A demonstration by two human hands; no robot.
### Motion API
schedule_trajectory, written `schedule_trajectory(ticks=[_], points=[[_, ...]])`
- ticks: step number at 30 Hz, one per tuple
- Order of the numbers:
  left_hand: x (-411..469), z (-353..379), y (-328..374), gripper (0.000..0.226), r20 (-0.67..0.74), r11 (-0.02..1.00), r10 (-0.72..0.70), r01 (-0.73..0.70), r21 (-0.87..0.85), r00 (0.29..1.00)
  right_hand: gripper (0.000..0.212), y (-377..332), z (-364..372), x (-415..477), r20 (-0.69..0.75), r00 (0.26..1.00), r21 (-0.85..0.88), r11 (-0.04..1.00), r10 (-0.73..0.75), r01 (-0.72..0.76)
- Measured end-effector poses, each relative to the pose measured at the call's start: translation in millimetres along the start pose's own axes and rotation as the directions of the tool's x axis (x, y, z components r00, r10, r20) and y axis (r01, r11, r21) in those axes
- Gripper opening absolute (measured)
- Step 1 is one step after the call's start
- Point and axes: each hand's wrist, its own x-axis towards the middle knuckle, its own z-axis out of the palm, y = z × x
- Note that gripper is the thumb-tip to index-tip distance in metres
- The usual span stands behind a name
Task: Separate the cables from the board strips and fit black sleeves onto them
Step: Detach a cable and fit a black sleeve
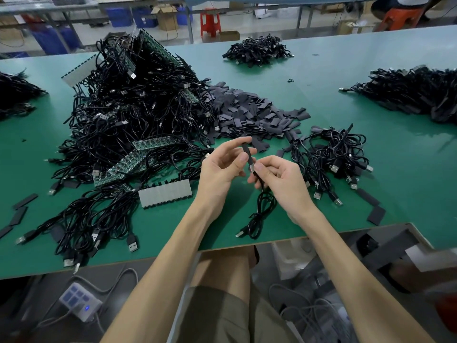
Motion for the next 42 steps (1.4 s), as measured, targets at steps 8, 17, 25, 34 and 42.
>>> schedule_trajectory(ticks=[8,17,25,34,42], points=[[-0.5,2.4,0.7,0.027,-0.12,0.995,0.073,-0.065,0.075,0.99,0.009,1.4,-0.3,0.5,-0.012,1.0,0.032,0.999,0.003,-0.003],[-1.6,3.1,3.0,0.028,-0.14,0.997,0.068,-0.063,0.041,0.988,0.011,4.4,-0.8,1.7,0.007,1.0,-0.04,0.999,0.015,-0.014],[-2.2,3.7,0.9,0.03,-0.108,0.994,0.065,-0.055,0.089,0.992,0.014,4.9,-1.6,0.5,-0.009,1.0,-0.048,0.999,0.019,-0.02],[-2.6,3.0,1.1,0.03,-0.074,1.0,-0.008,0.009,0.014,0.997,0.016,5.1,-1.1,0.9,-0.01,0.999,-0.046,0.998,0.033,-0.034],[-3.2,2.4,0.1,0.028,-0.083,0.999,-0.028,0.03,0.019,0.996,0.018,3.9,0.4,0.5,-0.02,0.999,-0.02,0.999,0.034,-0.034]])
